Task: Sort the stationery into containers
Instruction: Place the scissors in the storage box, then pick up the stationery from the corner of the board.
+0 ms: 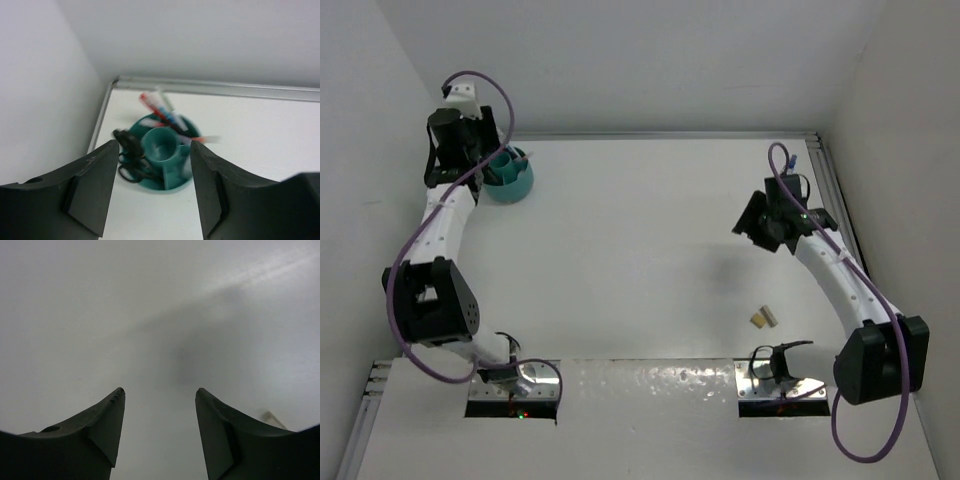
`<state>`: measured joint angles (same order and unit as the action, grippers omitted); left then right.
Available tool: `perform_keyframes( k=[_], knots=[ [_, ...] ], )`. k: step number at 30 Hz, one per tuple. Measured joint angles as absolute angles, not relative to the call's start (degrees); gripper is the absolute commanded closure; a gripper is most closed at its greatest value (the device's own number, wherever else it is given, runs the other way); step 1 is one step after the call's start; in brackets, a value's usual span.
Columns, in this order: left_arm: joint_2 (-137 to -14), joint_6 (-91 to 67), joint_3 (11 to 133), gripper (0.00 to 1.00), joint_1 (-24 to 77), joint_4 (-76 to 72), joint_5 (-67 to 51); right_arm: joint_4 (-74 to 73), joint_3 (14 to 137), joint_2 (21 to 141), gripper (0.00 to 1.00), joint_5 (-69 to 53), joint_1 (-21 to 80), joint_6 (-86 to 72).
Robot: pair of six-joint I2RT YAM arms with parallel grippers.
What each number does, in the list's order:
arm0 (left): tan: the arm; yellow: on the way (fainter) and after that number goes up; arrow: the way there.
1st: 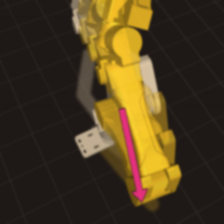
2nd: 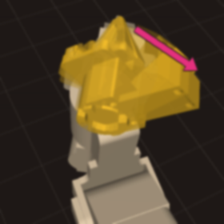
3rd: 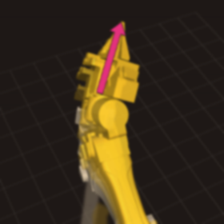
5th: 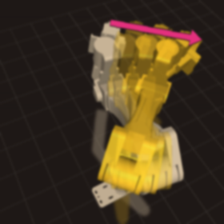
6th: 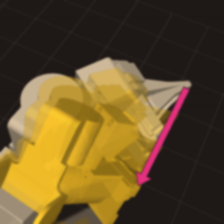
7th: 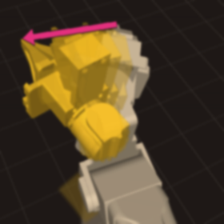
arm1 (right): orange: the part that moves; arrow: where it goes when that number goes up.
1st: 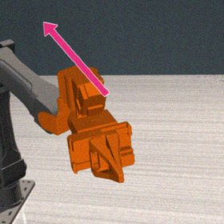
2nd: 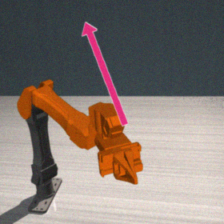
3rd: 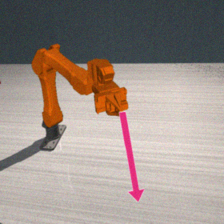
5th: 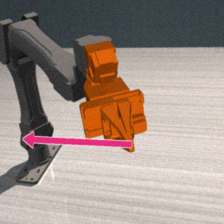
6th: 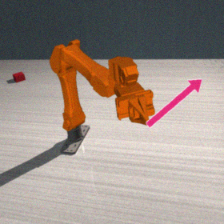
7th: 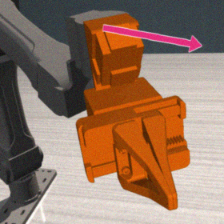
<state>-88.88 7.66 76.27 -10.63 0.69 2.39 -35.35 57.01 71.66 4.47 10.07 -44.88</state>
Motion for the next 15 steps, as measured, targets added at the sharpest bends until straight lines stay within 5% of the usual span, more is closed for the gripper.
perform_keyframes(
  k=[15],
  knots=[
    [-67.2, 11.7, 49.8, 0.42, 8.2, -4.6, -9.2, -46.8, 30.7, 57.2, 0.39, 9.0, -2.0, -56.0]
  ],
)
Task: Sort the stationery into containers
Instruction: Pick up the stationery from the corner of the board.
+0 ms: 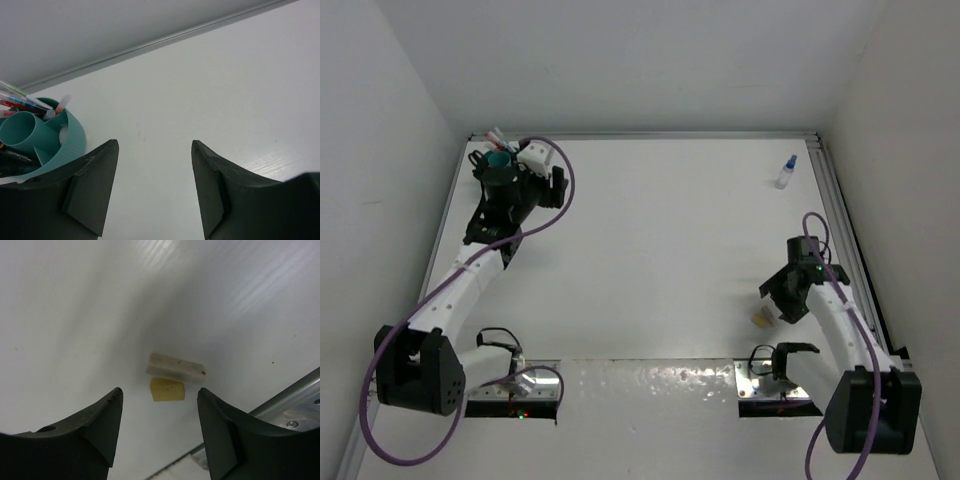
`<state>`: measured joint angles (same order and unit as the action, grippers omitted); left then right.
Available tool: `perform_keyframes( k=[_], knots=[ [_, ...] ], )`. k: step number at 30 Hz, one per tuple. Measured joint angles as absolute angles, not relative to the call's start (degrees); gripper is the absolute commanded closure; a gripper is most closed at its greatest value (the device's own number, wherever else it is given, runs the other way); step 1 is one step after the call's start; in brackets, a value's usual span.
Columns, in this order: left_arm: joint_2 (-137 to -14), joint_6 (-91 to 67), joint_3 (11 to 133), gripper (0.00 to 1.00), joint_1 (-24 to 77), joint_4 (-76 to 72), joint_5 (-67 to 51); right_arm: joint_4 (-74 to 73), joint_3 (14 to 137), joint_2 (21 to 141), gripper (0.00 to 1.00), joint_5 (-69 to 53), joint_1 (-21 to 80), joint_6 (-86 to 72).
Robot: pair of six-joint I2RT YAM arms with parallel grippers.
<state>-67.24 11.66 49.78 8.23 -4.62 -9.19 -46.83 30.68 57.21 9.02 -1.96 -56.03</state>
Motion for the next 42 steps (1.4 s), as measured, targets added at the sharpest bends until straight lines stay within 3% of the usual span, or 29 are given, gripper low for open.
perform_keyframes(
  k=[6, 32, 34, 42],
  knots=[
    [-62.9, 8.7, 45.5, 0.42, 9.4, -9.7, -8.4, -47.2, 27.1, 49.7, 0.36, 14.3, -4.7, -66.0],
    [-60.0, 6.7, 42.5, 0.41, 10.6, -13.9, -5.3, -41.3, 17.0, 47.6, 0.41, 14.2, -4.9, -89.6],
    [-60.0, 6.8, 42.5, 0.41, 10.6, -13.9, -5.1, -40.7, 16.8, 47.7, 0.44, 13.9, -4.9, -90.5],
    [-60.0, 6.8, 42.5, 0.41, 10.6, -13.9, -4.8, -39.1, 16.2, 47.8, 0.82, 15.2, -4.9, -93.1]
  ],
)
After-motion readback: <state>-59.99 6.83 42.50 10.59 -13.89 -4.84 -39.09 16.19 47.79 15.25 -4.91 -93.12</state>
